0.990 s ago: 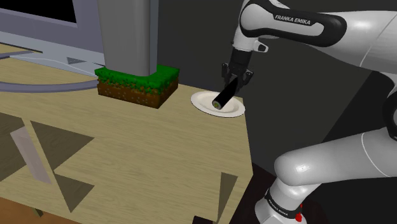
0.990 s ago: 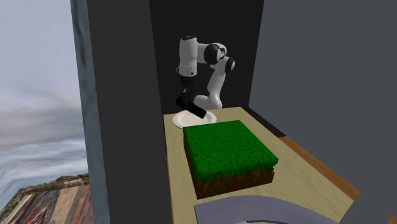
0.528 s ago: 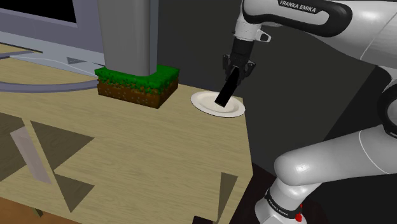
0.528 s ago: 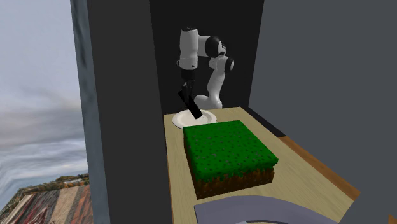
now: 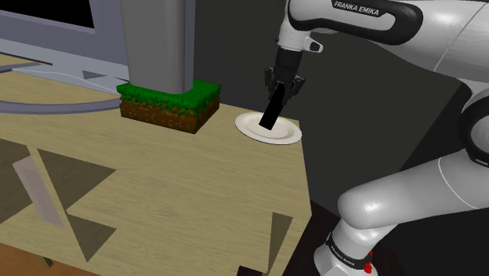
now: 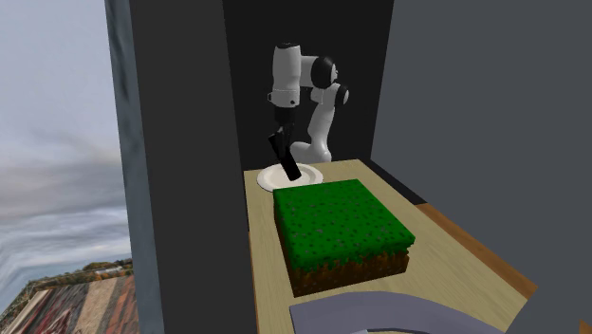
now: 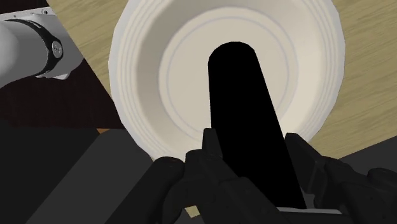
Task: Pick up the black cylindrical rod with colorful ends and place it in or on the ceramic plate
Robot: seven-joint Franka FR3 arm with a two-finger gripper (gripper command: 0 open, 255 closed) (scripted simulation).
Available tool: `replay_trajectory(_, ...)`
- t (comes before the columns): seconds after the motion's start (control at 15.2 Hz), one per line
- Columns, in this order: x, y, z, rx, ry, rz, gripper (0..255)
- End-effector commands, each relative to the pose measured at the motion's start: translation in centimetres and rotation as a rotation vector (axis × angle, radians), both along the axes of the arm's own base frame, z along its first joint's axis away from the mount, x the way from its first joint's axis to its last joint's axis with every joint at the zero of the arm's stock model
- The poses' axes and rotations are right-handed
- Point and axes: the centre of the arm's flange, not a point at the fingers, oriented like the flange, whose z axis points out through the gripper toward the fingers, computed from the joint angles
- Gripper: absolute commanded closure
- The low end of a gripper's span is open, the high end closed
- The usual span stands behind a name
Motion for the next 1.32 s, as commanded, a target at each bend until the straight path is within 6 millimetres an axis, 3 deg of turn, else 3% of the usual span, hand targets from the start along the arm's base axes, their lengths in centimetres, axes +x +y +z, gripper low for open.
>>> replay_trajectory(0.0,0.3,0.0,-1.3,0.003,0.007,0.002,255)
replay_trajectory(0.59,0.3,0.0,-6.2,0.003,0.007,0.002,255)
replay_trajectory(1.06,0.3,0.0,-6.2,0.003,0.007,0.002,255)
replay_trajectory(1.12,0.3,0.1,-6.3,0.003,0.007,0.002,0)
replay_trajectory(1.25,0.3,0.1,-6.3,0.003,0.007,0.002,0)
